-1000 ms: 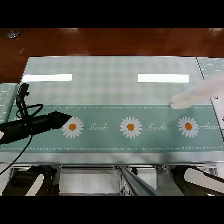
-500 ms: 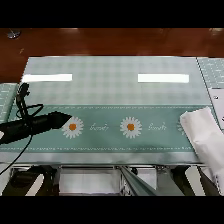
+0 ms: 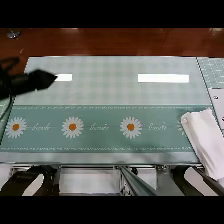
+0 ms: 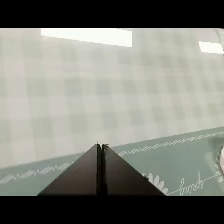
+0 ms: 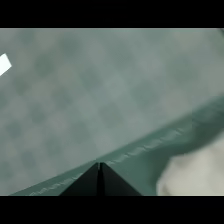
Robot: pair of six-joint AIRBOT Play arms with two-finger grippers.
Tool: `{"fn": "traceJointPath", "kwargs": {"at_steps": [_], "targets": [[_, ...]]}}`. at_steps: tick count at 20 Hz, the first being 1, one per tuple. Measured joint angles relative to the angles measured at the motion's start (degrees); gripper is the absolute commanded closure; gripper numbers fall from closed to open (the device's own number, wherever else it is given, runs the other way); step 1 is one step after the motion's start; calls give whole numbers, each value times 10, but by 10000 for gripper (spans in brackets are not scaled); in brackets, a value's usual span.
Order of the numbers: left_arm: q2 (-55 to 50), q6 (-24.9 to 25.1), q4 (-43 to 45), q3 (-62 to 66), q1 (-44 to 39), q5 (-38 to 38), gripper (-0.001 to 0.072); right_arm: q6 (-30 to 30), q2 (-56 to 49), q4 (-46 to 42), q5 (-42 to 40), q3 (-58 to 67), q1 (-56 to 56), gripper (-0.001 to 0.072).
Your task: Fold the shirts.
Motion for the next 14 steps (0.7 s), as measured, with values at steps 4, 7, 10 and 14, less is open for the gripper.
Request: {"fn": "traceJointPath", "kwargs": {"at_steps": [4,7,10,14], "targets": [[-119,-40,128,125,-62,-29,681,-19,-102,-52,-47,58,233,691],[-180,-90,223,124,-79,-55,681,9,-185,-168,-37,64,334,691],[-221,-113,267,112,-73,-68,681,33,-241,-234,-26,57,372,690],[-242,-126,290,107,-64,-89,681,55,-271,-266,-20,52,389,690]]}}
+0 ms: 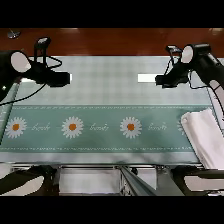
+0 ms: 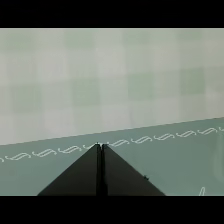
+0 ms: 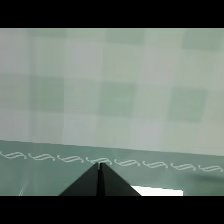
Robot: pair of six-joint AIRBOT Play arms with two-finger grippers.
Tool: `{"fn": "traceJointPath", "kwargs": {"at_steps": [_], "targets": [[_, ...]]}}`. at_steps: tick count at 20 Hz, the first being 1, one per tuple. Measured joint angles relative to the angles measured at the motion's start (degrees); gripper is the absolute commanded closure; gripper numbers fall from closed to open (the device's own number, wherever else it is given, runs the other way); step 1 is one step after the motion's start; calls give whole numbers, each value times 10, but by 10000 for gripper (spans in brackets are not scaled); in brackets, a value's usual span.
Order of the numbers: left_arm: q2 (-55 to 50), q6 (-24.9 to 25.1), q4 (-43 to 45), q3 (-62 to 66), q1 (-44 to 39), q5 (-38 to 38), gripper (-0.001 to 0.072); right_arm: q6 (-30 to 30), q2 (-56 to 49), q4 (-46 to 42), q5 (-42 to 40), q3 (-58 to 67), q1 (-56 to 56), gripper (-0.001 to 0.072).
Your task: Fold the shirts.
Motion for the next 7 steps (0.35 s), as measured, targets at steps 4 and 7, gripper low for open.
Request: {"fn": "traceJointPath", "kwargs": {"at_steps": [4,7], "targets": [[-7,-4,8,-1,2,-12,681,9,-9,-9,4,-1,5,690],[-9,-5,10,-2,2,-14,681,11,-10,-10,4,-1,6,690]]}}
